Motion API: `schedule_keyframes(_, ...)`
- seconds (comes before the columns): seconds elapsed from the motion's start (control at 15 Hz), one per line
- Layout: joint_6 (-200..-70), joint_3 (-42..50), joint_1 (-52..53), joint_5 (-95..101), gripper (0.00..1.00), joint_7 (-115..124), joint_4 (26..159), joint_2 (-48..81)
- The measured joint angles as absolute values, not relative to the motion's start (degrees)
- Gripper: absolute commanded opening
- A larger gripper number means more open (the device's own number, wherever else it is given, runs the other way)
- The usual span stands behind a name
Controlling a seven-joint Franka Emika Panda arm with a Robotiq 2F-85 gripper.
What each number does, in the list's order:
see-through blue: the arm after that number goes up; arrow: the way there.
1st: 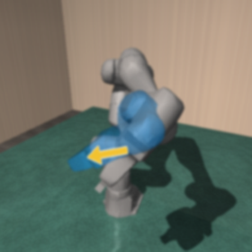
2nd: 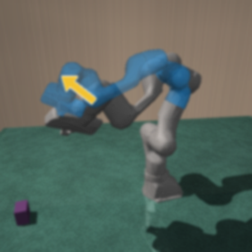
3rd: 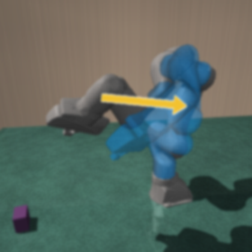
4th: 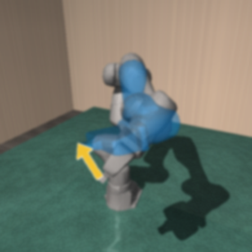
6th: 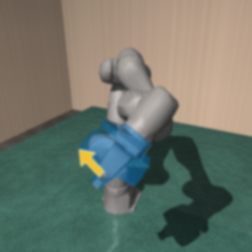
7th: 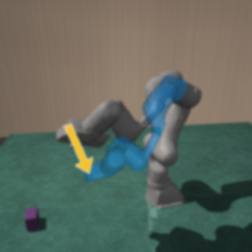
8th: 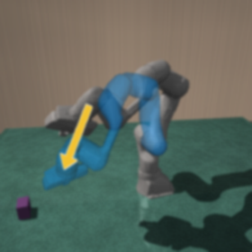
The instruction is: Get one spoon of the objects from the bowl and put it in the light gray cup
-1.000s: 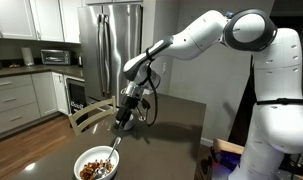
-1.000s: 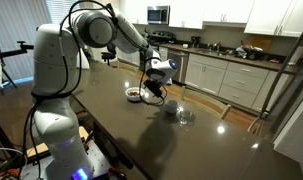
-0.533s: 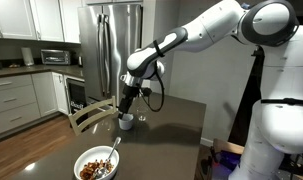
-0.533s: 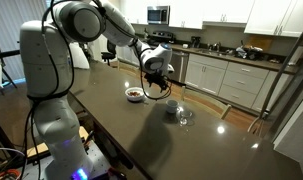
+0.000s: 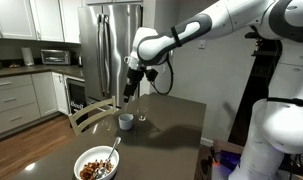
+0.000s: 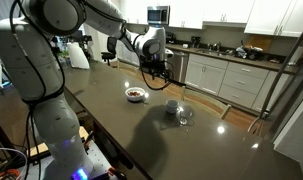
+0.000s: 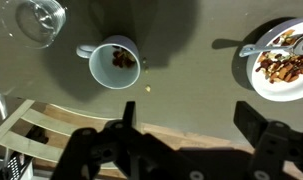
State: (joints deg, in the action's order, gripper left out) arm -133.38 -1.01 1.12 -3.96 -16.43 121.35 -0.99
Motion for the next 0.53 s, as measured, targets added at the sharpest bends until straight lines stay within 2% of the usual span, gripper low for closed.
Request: schedule_keyframes(0.53, -116.69, -1.88, 1.15, -2.28, 1.00, -11.36, 120.80, -8.55)
